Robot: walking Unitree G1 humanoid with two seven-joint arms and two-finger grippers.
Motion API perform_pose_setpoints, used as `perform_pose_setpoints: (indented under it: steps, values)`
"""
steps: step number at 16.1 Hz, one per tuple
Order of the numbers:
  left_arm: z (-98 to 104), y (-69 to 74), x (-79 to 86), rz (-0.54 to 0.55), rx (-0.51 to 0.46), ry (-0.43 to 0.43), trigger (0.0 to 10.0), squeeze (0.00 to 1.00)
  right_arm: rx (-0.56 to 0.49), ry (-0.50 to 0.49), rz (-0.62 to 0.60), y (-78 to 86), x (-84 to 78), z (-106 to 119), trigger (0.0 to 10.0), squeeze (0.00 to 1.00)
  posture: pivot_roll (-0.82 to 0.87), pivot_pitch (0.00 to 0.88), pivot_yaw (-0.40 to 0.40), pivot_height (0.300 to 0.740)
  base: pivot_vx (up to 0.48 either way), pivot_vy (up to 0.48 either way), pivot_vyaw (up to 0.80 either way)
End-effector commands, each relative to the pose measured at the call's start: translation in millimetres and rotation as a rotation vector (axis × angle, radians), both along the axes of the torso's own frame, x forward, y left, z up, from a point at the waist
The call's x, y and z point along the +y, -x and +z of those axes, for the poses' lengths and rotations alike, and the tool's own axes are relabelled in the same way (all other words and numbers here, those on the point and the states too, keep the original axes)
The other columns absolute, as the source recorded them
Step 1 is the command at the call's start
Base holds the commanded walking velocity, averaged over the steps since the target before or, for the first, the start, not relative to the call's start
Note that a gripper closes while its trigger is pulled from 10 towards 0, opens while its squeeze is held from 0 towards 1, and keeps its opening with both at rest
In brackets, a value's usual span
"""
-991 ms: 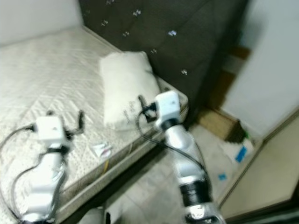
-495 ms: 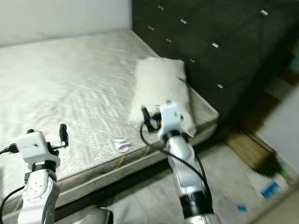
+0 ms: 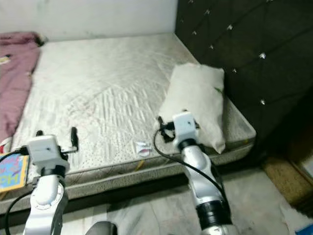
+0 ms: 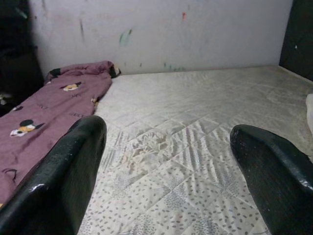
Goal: Clean up the room
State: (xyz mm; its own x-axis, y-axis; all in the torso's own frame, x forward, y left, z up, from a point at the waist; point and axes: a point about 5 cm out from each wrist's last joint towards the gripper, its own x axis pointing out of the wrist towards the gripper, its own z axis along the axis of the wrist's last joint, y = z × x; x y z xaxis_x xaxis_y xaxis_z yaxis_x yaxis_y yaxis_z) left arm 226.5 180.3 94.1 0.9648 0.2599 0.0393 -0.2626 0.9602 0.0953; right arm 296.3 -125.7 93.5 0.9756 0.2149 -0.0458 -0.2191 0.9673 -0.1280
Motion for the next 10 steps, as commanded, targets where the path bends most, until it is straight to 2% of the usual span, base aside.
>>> perform_pose_setpoints:
  steps: [1,3,4,6,10]
  values:
    - [0.0,-2.4,3.9,0.003,0.014,0.008,10.0,0.0,0.002,0.0,0.022,-4.5,8.5,3.1,10.0,0.0,0.02,0.0,-0.067,0.74,0.0,0.0,0.0]
    - [0.6,-3.3,0.9,-0.019,0.008,0.008,10.0,0.0,-0.009,-0.031,0.061,-3.9,15.7,7.3,10.0,0.0,0.02,0.0,-0.068,0.74,0.0,0.0,0.0]
    - [1.1,-3.9,-1.7,-0.029,0.004,0.015,10.0,0.0,-0.041,0.001,0.082,-2.8,18.0,11.0,10.0,0.0,0.02,0.0,-0.069,0.74,0.0,0.0,0.0]
    - [1.4,-4.6,-3.8,-0.035,0.002,0.022,10.0,0.0,0.005,-0.004,0.111,-1.3,19.6,6.7,10.0,0.0,0.02,0.0,-0.07,0.74,0.0,0.0,0.0]
    - [1.1,-3.9,-6.5,-0.029,-0.001,0.032,10.0,0.0,0.009,-0.034,0.153,-1.7,23.9,6.8,10.0,0.0,0.04,0.0,-0.106,0.74,0.0,0.0,0.0]
